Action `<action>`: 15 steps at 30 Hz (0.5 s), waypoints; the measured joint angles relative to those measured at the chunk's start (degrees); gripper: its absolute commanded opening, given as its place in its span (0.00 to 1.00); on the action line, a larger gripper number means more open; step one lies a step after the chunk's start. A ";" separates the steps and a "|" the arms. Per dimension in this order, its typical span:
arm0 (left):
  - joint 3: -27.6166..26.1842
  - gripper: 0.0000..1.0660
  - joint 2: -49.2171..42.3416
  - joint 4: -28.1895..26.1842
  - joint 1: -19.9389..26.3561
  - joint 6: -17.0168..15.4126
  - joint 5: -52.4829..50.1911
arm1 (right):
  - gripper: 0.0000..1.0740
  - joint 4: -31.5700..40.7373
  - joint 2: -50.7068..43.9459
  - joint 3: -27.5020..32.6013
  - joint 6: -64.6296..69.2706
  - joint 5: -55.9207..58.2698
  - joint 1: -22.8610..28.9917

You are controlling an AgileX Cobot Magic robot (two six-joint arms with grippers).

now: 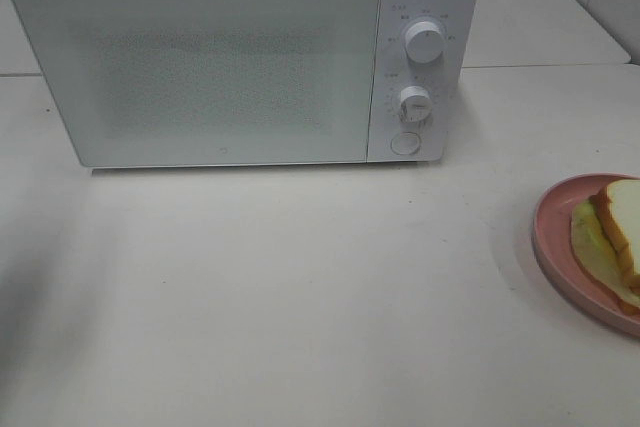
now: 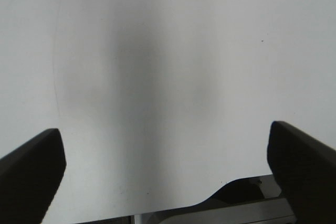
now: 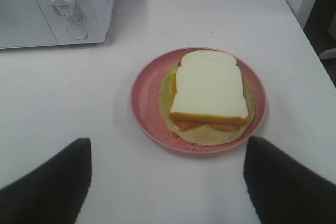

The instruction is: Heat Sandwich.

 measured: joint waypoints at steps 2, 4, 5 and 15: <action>0.80 0.95 -1.32 0.00 0.23 -0.11 -0.06 | 0.71 0.00 0.00 0.00 0.00 0.00 0.00; 2.69 0.95 -5.39 1.09 0.40 -1.09 0.06 | 0.71 0.00 0.00 0.00 0.00 0.00 0.00; 2.69 0.95 -5.39 1.09 0.40 -1.09 0.06 | 0.71 0.00 0.00 0.00 0.00 0.00 0.00; 5.67 0.95 -20.91 6.65 0.40 -5.27 4.81 | 0.71 0.00 0.00 0.00 0.00 0.00 0.00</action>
